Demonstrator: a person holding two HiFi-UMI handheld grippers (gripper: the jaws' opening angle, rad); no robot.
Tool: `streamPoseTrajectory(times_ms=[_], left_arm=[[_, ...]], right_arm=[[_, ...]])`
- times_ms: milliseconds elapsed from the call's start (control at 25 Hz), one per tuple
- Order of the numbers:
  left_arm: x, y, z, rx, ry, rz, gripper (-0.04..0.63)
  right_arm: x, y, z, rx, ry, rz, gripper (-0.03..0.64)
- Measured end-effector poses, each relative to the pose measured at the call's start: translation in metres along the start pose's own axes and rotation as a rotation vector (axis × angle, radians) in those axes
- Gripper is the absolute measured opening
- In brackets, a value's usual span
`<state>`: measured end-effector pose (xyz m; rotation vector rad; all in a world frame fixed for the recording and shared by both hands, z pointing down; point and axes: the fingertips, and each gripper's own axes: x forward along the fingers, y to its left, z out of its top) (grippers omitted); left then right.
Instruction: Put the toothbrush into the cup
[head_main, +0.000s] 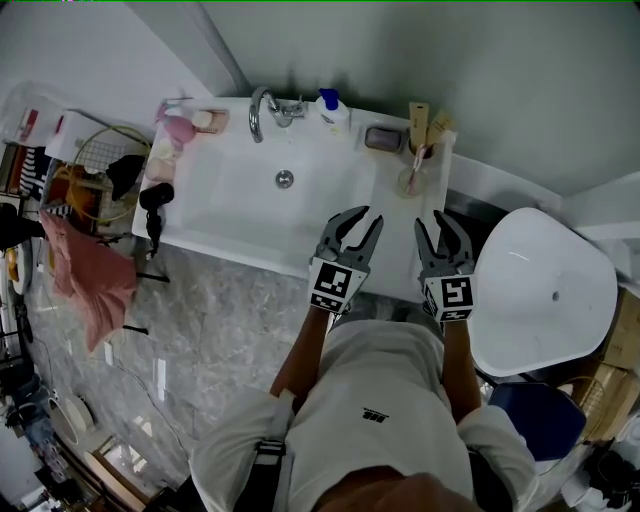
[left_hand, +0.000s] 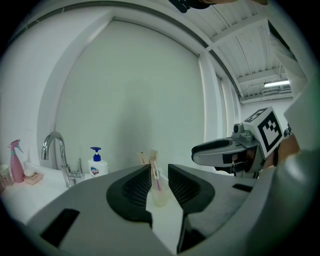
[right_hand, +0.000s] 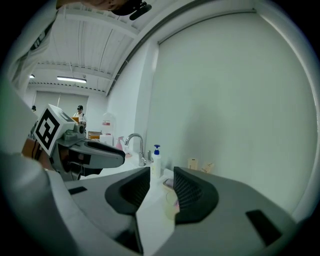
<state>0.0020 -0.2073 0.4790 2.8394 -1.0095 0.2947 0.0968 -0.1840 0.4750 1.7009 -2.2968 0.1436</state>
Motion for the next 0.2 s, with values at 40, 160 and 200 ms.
streamPoseTrajectory(times_ms=[40,160,200], left_arm=[[-0.0005,0.0008,-0.0001,0.0,-0.001,-0.001,0.123],[-0.0007,0.0036,0.0,0.001,-0.008,-0.002,0.123],[-0.0007,0.0045,0.0001,0.001,-0.011,-0.003,0.123]], right_arm=[[0.0001,0.0007,0.0001,0.001,0.0,-0.002,0.153],[0.0021,0.0015,0.0001,0.001,0.001,-0.007,0.153],[0.0029,0.0015,0.0003,0.001,0.001,-0.009,0.153]])
